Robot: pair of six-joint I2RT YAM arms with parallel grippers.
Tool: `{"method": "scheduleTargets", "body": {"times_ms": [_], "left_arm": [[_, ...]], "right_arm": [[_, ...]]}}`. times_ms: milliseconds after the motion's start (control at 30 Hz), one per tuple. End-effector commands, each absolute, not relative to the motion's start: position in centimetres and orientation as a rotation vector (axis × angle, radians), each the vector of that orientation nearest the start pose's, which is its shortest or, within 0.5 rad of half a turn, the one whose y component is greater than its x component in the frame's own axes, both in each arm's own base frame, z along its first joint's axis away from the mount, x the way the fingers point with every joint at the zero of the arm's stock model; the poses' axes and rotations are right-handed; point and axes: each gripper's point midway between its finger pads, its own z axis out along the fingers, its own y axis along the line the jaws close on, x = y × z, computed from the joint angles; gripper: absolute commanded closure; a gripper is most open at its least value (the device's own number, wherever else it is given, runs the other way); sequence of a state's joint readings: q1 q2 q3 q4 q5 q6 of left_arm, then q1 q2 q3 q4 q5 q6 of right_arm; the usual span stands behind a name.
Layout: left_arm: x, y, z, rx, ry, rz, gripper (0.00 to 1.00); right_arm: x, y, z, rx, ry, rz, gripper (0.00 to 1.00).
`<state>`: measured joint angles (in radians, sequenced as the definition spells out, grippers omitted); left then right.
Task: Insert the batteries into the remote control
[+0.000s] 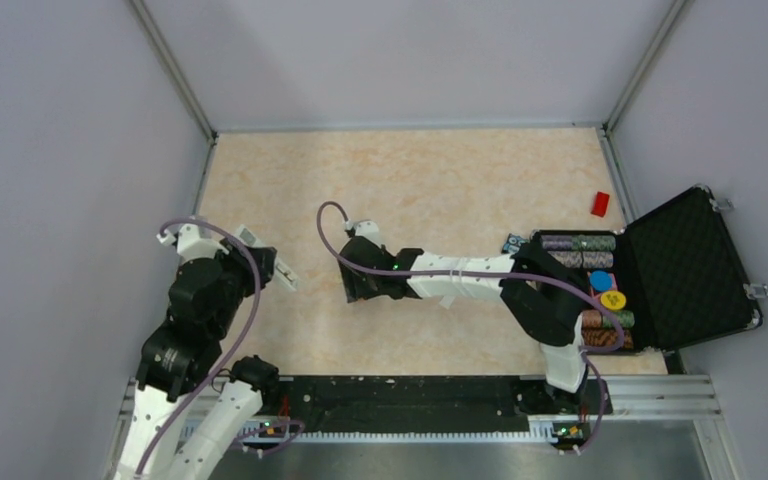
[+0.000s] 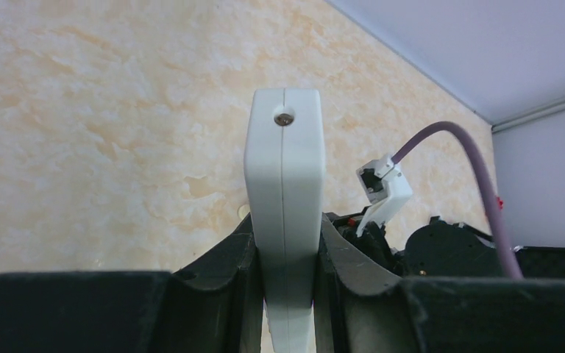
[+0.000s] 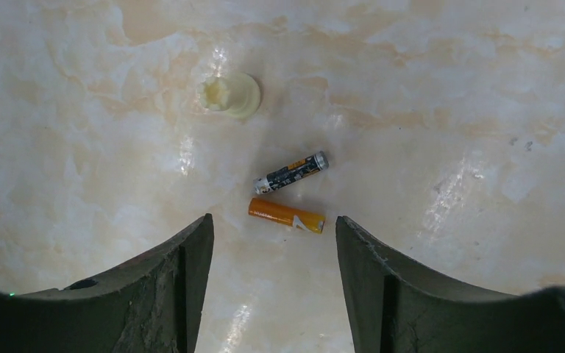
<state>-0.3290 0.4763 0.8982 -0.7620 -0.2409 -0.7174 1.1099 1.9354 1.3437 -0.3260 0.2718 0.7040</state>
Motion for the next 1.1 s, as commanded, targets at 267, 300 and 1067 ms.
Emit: {"method": "scheduleTargets", "body": {"times_ms": [267, 300, 1067], "left_arm": [[18.4, -2.7, 35.1, -0.587, 1.621, -0.486, 1.00], [18.4, -2.7, 35.1, -0.586, 1.624, -0.485, 1.00], [18.9, -5.2, 35.0, -0.465, 1.651, -0.578, 1.00]], "right_arm": [[21.1, 45.6, 5.7, -1.147, 2.244, 0.607, 0.38], [20.9, 45.4, 5.4, -1.188, 2.242, 0.598, 0.39], [22.2, 42.7, 2.0, -1.331, 2.279, 0.367, 0.61]]}}
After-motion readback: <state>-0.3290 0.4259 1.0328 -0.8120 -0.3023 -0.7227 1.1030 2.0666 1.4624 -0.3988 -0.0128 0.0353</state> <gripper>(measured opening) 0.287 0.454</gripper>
